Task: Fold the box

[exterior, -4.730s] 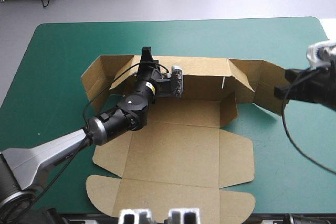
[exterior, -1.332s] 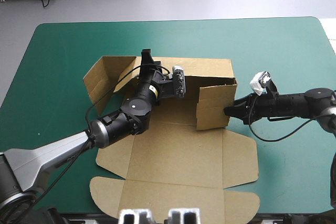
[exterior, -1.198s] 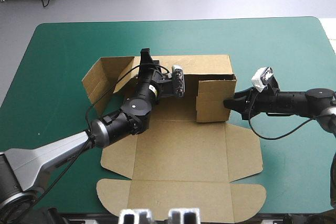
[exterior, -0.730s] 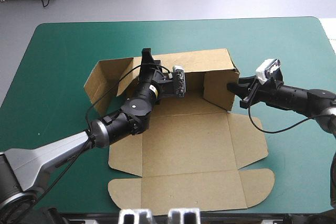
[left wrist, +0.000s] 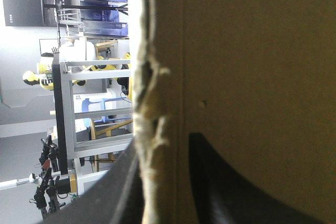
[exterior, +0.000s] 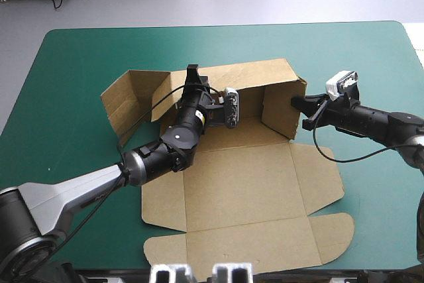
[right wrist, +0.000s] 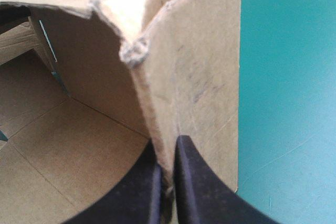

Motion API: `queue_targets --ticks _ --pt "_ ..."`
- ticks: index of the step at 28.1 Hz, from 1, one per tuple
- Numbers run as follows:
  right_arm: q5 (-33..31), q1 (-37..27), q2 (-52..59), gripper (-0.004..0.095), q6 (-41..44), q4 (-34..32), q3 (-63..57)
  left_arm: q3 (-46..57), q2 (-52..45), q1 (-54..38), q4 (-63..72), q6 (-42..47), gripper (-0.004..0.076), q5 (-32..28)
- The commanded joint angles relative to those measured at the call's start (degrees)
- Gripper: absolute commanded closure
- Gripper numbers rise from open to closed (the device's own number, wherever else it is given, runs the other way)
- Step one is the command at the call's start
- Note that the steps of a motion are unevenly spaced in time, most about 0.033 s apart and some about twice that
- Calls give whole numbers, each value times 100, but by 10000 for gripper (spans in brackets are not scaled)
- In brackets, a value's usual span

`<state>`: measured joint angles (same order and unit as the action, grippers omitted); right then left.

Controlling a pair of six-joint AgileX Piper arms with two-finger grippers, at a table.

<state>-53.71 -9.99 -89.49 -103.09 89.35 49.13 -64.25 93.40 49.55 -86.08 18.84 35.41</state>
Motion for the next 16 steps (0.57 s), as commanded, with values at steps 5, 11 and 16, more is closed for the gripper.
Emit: queue_targets --ticks 5,11,16 --pt "185 -31 228 911 207 181 164 -105 -257 449 -241 159 398 388" --pt "720 260 228 911 281 181 164 -105 -644 1311 -241 843 412 478" --pt "1006 473 228 911 291 181 164 -105 -1017 1677 -241 1140 412 537"
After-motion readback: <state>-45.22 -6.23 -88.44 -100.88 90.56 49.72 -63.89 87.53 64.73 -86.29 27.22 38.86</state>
